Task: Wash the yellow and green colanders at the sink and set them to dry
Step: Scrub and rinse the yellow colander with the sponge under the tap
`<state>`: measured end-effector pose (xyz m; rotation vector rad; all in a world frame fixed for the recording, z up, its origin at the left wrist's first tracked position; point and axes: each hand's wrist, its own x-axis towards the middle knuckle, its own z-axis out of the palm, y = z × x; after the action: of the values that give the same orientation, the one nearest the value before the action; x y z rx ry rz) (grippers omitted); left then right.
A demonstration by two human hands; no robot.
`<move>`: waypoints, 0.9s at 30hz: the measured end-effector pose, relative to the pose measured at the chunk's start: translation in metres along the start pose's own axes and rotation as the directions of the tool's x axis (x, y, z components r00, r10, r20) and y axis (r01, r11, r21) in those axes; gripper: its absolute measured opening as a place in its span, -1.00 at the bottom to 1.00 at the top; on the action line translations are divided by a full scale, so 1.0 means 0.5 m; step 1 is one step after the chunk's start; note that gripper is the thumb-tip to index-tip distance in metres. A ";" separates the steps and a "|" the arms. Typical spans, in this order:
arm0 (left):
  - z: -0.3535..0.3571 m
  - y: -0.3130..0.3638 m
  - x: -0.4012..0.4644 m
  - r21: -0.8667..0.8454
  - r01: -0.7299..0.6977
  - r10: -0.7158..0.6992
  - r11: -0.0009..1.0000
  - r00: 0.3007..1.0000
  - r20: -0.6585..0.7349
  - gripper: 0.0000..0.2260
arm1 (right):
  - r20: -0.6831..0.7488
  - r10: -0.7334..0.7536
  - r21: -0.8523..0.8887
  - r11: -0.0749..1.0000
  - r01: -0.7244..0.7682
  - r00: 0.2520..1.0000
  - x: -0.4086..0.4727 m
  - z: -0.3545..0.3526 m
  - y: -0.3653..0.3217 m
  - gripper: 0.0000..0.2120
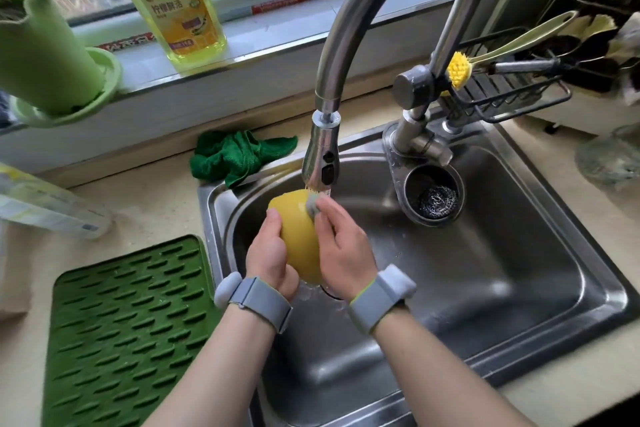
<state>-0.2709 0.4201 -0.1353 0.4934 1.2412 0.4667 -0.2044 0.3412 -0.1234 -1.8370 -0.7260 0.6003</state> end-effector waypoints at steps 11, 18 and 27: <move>0.005 -0.011 -0.030 0.070 -0.011 0.005 0.997 0.997 0.082 -0.65 | 0.041 -0.031 -0.011 0.999 0.031 0.999 0.040 -0.010 -0.022 -0.77; -0.015 -0.008 0.023 -0.056 0.023 -0.023 0.998 1.000 -0.002 -0.29 | 0.028 0.271 0.155 0.950 -0.273 0.962 -0.009 -0.034 0.017 -0.73; -0.003 -0.020 -0.007 -0.070 0.075 -0.069 0.995 0.994 0.085 -0.39 | 0.020 0.256 -0.038 0.966 -0.255 0.967 0.049 -0.051 0.007 -0.74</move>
<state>-0.2724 0.4103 -0.1389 0.4006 1.1543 0.4250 -0.1692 0.3413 -0.1192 -1.9754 -0.5215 0.7820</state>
